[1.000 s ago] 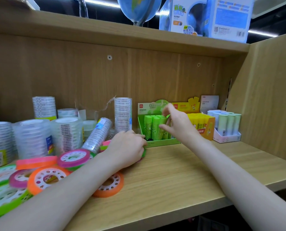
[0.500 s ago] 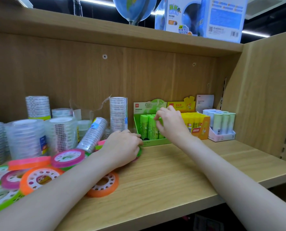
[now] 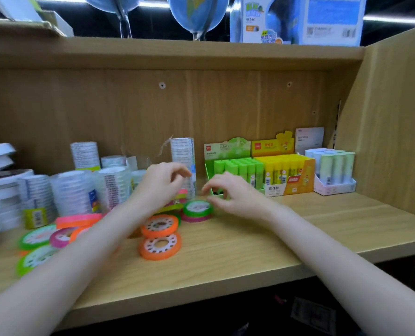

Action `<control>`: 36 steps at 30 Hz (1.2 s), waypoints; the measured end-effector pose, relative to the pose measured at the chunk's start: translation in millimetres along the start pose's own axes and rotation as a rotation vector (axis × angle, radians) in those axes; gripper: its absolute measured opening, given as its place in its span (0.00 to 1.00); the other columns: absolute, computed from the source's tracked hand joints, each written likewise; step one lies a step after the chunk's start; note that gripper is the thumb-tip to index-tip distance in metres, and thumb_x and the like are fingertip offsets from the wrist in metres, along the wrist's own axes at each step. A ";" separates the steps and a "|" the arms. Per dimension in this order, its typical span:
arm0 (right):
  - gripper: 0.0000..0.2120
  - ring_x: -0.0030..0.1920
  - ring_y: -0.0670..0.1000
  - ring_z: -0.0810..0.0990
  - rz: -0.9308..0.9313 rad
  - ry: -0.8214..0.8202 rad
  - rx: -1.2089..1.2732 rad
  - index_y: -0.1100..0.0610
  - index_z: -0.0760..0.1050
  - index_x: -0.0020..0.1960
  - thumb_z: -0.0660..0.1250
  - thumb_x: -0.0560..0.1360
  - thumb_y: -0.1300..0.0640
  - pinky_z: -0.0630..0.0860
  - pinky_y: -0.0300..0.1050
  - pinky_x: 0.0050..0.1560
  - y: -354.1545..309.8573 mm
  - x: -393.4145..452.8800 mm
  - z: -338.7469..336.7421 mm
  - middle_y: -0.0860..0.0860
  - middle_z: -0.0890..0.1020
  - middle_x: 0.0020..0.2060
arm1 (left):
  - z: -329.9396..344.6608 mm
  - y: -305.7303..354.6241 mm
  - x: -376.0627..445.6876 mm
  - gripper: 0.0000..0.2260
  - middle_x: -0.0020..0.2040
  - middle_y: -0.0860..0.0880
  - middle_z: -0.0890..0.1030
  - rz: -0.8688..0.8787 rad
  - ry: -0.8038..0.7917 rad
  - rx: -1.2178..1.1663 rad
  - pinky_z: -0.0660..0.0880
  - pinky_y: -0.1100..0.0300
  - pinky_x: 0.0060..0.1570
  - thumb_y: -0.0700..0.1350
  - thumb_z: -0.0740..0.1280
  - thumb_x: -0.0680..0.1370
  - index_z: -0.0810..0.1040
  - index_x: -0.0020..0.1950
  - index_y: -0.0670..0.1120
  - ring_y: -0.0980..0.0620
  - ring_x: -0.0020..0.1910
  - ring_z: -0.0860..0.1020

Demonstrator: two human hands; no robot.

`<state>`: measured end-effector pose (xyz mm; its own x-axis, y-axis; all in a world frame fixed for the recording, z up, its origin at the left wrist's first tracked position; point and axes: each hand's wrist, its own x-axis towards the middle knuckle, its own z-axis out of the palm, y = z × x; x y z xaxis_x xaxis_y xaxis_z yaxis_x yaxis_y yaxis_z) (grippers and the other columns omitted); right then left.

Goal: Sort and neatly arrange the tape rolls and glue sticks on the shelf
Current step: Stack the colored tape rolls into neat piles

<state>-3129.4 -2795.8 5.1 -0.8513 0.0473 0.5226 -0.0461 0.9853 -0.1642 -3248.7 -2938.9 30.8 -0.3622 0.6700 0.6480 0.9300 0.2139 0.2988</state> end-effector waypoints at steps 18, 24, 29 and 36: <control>0.23 0.60 0.50 0.74 0.327 -0.249 0.187 0.55 0.72 0.63 0.66 0.74 0.43 0.71 0.43 0.55 -64.0 47.3 11.3 0.52 0.75 0.60 | -49.0 -55.4 -106.6 0.26 0.61 0.60 0.76 0.108 -0.172 0.290 0.66 0.54 0.62 0.63 0.47 0.71 0.78 0.58 0.56 0.55 0.61 0.72; 0.16 0.45 0.48 0.76 0.469 -0.021 0.497 0.55 0.74 0.52 0.75 0.68 0.56 0.75 0.41 0.45 -73.0 46.2 25.9 0.51 0.76 0.48 | -42.9 -57.6 -103.8 0.21 0.63 0.58 0.73 0.145 -0.132 0.277 0.65 0.60 0.57 0.56 0.52 0.74 0.73 0.63 0.54 0.54 0.60 0.72; 0.17 0.48 0.48 0.75 0.415 0.139 0.326 0.54 0.72 0.53 0.74 0.68 0.57 0.73 0.41 0.48 -64.5 15.1 -19.0 0.51 0.75 0.49 | -40.6 -60.0 -102.5 0.18 0.55 0.49 0.79 0.100 -0.021 0.319 0.63 0.51 0.63 0.49 0.58 0.73 0.76 0.60 0.46 0.47 0.56 0.76; 0.26 0.58 0.45 0.69 0.330 -0.009 0.246 0.46 0.64 0.58 0.76 0.67 0.52 0.67 0.29 0.51 -58.9 -29.4 10.7 0.47 0.66 0.58 | -40.3 -62.6 -102.9 0.16 0.41 0.48 0.81 0.089 0.015 0.460 0.68 0.40 0.60 0.40 0.76 0.63 0.80 0.50 0.45 0.44 0.44 0.80</control>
<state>-3107.3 -2856.9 -9.5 -0.8459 0.3515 0.4012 0.1075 0.8490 -0.5174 -3272.1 -3049.9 -26.3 -0.2774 0.6904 0.6681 0.8871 0.4511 -0.0978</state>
